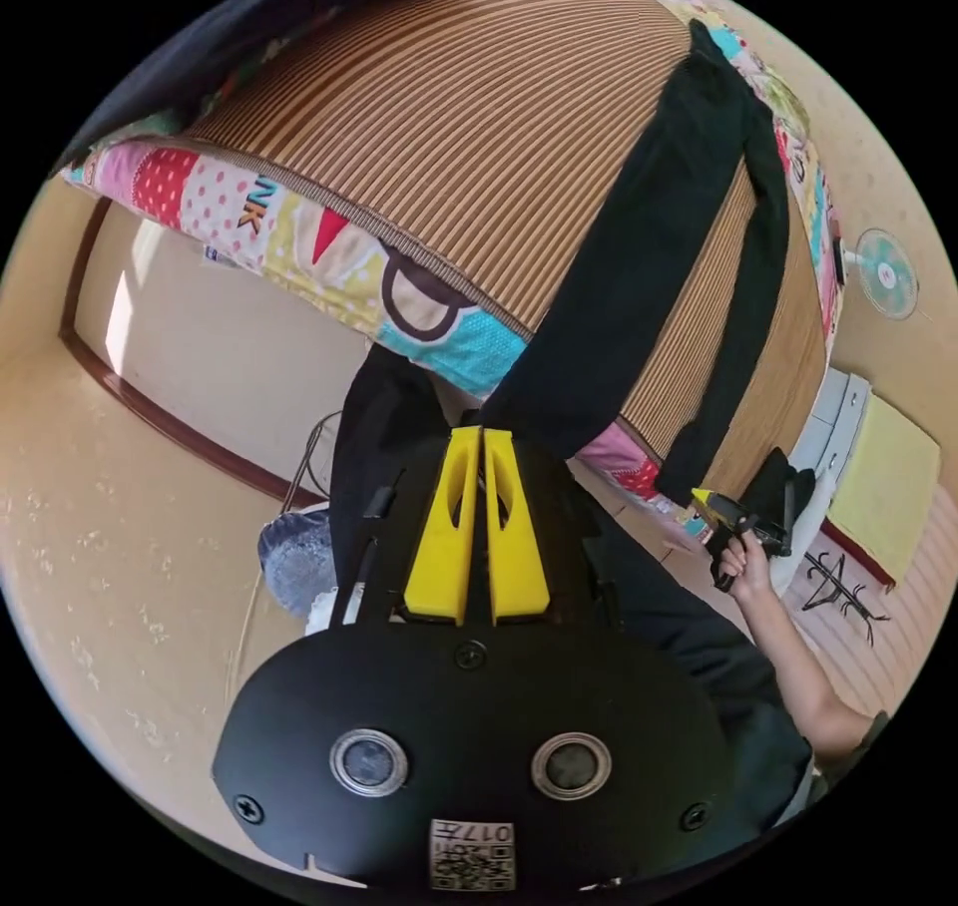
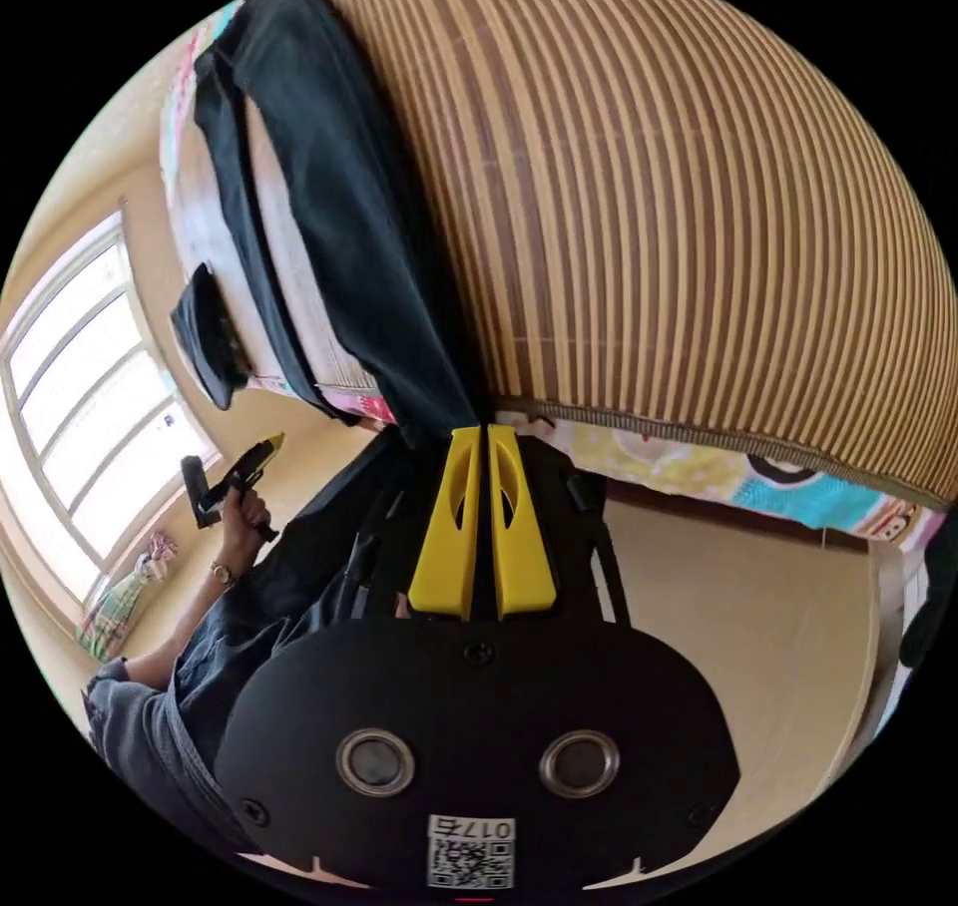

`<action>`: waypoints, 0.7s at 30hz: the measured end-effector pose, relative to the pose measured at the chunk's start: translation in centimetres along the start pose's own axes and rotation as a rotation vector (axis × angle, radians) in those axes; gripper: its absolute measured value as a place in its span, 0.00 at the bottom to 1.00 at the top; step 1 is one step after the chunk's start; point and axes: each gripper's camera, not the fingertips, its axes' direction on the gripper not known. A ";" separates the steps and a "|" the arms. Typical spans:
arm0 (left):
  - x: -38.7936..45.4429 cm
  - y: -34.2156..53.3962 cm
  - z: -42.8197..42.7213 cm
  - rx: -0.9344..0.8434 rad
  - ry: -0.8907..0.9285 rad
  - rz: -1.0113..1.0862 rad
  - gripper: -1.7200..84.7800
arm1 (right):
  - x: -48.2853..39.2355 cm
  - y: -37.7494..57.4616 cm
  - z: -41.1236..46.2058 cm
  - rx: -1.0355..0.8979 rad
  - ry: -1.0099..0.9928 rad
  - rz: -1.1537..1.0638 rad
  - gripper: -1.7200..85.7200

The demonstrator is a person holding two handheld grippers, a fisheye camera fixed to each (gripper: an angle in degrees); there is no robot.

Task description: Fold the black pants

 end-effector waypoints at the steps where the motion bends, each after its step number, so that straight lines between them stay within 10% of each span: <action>1: 0.3 0.1 -0.2 0.001 0.011 0.019 0.01 | 0.4 0.6 -0.1 -0.013 -0.075 -0.021 0.04; 12: 15.7 0.9 -0.4 -0.093 0.284 0.491 0.11 | 0.9 8.7 -4.4 0.084 -0.305 -0.276 0.04; 21: 26.6 2.6 2.4 -0.133 -0.125 0.672 0.19 | -5.5 11.9 -4.2 0.051 -0.234 -0.506 0.04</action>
